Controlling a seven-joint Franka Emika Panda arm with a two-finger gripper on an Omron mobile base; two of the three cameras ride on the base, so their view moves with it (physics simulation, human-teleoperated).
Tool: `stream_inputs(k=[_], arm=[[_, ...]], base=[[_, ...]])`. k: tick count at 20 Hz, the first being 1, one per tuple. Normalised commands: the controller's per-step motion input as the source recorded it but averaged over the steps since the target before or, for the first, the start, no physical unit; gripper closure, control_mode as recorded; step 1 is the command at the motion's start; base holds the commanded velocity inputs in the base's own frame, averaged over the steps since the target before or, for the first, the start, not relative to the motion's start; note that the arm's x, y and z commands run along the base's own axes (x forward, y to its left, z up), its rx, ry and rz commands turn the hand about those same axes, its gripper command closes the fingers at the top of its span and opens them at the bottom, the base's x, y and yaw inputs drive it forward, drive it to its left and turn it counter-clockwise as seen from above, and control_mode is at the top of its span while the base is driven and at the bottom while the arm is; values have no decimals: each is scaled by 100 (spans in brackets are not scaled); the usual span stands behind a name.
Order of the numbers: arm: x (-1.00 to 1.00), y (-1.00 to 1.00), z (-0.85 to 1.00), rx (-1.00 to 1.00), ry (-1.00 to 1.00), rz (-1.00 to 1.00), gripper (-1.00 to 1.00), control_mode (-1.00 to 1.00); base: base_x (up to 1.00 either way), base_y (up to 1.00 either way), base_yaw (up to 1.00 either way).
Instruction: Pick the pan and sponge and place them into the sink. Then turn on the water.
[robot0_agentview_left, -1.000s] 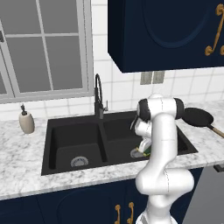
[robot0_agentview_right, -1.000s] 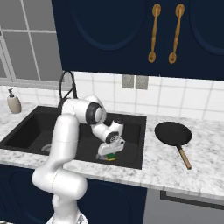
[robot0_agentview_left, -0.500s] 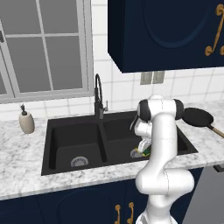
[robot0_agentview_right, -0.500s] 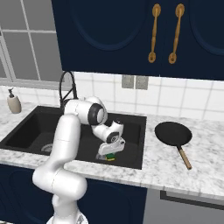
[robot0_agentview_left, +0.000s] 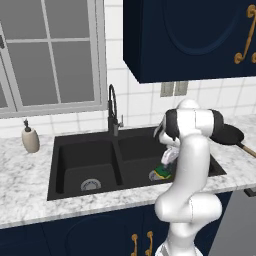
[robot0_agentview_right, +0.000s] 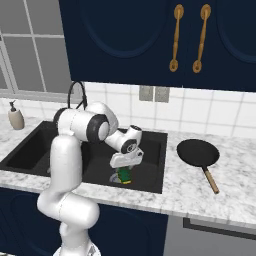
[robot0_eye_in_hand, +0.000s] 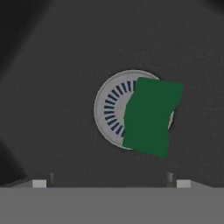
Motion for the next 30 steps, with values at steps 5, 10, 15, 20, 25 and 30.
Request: stream_inputs(k=[5, 10, 15, 20, 25, 30], arm=[[-62, -14, 100, 0, -3, -14, -100, -100], [-59, -13, 96, -4, -4, -14, -100, -100], [-27, -21, 79, -10, 0, -12, -100, -100], [0, -6, 4, -7, 0, -2, -100, -100], [-1, -8, 7, -1, 0, 0, -100, -100], [0, -27, 42, -5, 3, -2, -100, -100]], base=[[0, 0, 0], [0, 0, 0], [0, 0, 0], [0, 0, 0], [0, 0, 0], [0, 0, 0]])
